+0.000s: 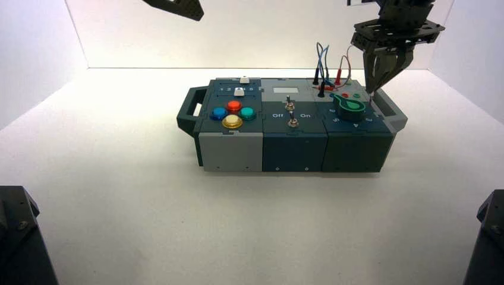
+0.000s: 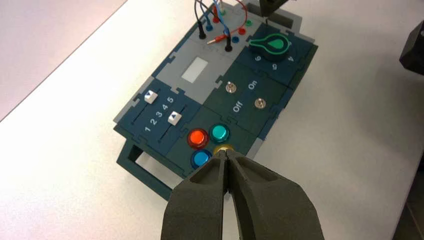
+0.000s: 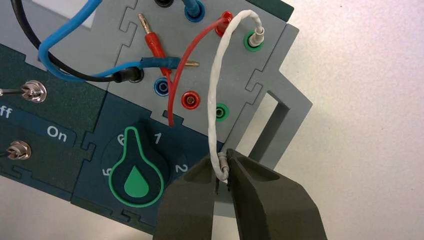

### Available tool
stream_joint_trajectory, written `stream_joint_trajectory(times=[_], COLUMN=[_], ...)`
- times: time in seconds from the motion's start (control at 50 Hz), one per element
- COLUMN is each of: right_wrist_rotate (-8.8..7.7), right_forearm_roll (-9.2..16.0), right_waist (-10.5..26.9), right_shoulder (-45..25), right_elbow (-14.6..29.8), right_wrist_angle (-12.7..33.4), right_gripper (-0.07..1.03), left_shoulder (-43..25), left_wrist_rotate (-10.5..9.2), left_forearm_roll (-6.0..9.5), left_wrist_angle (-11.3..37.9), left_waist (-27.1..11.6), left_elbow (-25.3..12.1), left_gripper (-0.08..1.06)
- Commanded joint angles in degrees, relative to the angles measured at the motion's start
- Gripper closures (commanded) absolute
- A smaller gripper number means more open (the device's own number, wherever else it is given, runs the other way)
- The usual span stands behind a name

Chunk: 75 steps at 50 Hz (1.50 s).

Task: Insert the white wire.

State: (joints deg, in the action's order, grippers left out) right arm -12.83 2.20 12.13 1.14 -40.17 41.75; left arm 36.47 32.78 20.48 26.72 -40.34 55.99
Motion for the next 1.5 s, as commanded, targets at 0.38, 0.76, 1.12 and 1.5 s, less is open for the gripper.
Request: stream_joint_trajectory(times=[0.38,0.76,1.12,1.5], right_wrist_rotate=[0.00,0.35,0.35,0.44], right_forearm_roll=[0.62,0.79,0.79,0.88], right_waist=[0.79,0.79,0.79,0.97], right_shoulder=[4.83,5.36,3.87,2.37], right_elbow=[0.62,-0.62,-1.67,-2.55], right_wrist_angle=[-4.48,-8.88,-12.48,-14.59], right_gripper=[0.99,0.99,0.99,0.99], left_shoulder=[0.00,0.00,0.09,0.62], left_wrist_rotate=[0.26,0.35,0.44,0.44], left_forearm_roll=[1.05,0.88,0.70,0.62], left_wrist_angle=[-1.85,-1.93,-2.02,-1.93], left_waist=[-0.26,-0.26,-0.26,-0.26], left_elbow=[-0.53,-0.53,-0.35,0.00], left_gripper=[1.01,1.00,1.00,1.00])
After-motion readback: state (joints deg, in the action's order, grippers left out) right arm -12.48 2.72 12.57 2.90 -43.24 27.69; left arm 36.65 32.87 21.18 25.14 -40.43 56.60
